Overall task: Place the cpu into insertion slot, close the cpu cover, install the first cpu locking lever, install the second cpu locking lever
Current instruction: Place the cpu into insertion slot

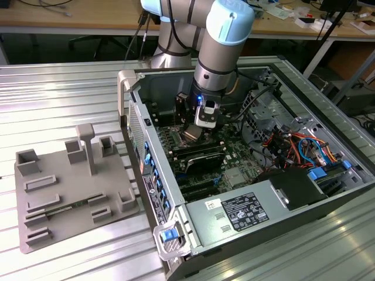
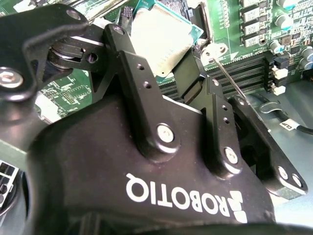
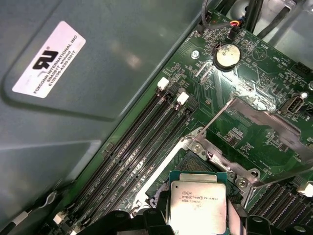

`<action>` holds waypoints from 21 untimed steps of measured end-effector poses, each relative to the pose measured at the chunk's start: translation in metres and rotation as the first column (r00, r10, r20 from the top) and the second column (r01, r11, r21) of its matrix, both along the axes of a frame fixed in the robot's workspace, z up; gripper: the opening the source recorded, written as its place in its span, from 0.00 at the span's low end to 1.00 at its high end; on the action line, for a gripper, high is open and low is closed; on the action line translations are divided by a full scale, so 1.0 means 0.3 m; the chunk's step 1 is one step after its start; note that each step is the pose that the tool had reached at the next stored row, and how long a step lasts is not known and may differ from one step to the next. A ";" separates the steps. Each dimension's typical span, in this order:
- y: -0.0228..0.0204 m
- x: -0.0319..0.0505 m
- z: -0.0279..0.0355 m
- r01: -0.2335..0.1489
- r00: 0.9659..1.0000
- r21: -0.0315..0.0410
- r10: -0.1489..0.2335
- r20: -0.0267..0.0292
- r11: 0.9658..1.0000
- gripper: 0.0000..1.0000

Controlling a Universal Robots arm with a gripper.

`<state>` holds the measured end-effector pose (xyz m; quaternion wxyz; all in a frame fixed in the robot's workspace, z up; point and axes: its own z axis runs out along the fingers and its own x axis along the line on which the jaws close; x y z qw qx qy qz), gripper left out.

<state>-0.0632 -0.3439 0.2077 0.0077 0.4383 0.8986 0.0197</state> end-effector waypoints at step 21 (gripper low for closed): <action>0.006 -0.001 -0.001 0.115 0.993 0.000 -0.115 0.000 0.993 0.55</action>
